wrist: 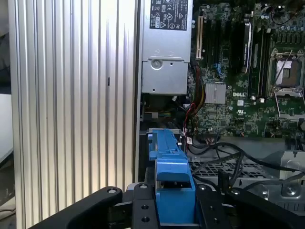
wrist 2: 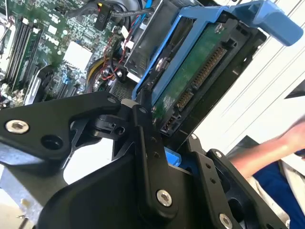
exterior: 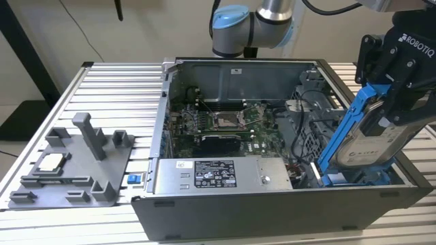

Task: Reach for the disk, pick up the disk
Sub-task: 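Pick up the disk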

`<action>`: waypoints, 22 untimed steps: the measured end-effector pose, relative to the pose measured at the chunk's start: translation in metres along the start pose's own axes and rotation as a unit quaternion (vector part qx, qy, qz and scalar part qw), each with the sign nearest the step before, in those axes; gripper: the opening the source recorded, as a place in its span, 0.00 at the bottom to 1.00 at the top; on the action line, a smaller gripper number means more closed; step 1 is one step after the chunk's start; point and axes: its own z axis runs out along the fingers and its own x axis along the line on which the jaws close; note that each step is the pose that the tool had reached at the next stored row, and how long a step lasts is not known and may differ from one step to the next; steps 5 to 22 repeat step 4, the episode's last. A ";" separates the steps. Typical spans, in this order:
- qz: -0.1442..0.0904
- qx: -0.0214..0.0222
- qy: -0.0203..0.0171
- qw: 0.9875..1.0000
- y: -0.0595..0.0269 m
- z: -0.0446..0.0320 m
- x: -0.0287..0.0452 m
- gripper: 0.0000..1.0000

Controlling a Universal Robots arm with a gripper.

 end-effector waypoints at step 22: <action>0.000 0.000 0.000 1.000 0.0000 0.0000 0.0000 0.00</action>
